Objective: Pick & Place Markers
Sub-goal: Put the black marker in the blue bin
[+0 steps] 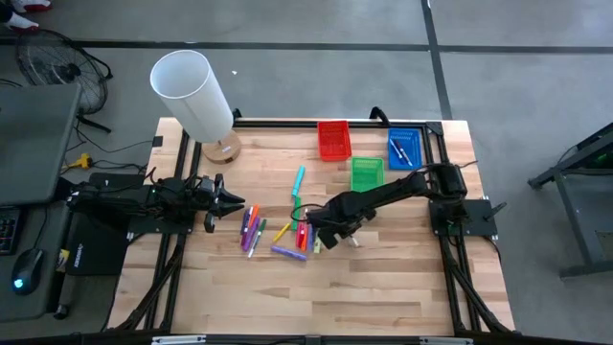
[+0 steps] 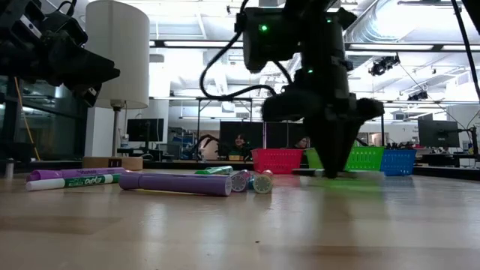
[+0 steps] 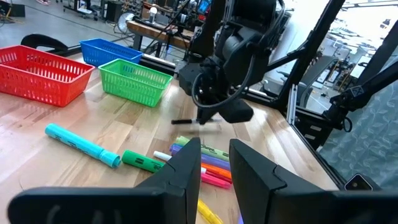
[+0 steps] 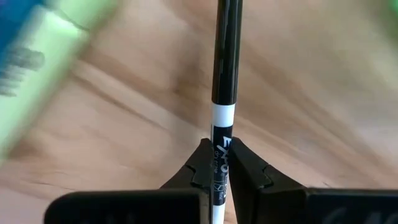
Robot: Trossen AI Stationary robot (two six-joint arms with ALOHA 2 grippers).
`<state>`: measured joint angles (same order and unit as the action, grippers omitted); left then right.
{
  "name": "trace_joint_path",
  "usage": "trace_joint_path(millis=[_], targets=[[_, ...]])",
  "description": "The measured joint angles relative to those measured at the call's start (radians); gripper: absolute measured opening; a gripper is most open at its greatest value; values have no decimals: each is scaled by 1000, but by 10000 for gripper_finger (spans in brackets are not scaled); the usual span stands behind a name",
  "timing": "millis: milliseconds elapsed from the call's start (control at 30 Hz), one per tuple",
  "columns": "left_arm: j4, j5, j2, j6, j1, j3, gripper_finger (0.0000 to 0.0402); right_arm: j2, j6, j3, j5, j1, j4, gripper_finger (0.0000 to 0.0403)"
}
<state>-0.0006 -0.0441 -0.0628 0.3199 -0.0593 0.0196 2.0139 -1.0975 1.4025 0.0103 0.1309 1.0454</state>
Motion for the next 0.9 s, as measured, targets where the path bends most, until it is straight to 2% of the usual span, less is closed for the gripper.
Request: trace_joint_path(millis=[167, 467, 700, 900], targets=[[0, 0, 0, 0, 0, 0, 83, -48, 7, 1, 23, -1, 58, 17], [0, 0, 0, 0, 0, 0, 83, -206, 3, 2, 170, -57, 309, 17], [0, 0, 0, 0, 0, 0, 83, -346, 64, 2, 295, -205, 453, 17], [0, 0, 0, 0, 0, 0, 83, -398, 224, 3, 368, -384, 469, 17]])
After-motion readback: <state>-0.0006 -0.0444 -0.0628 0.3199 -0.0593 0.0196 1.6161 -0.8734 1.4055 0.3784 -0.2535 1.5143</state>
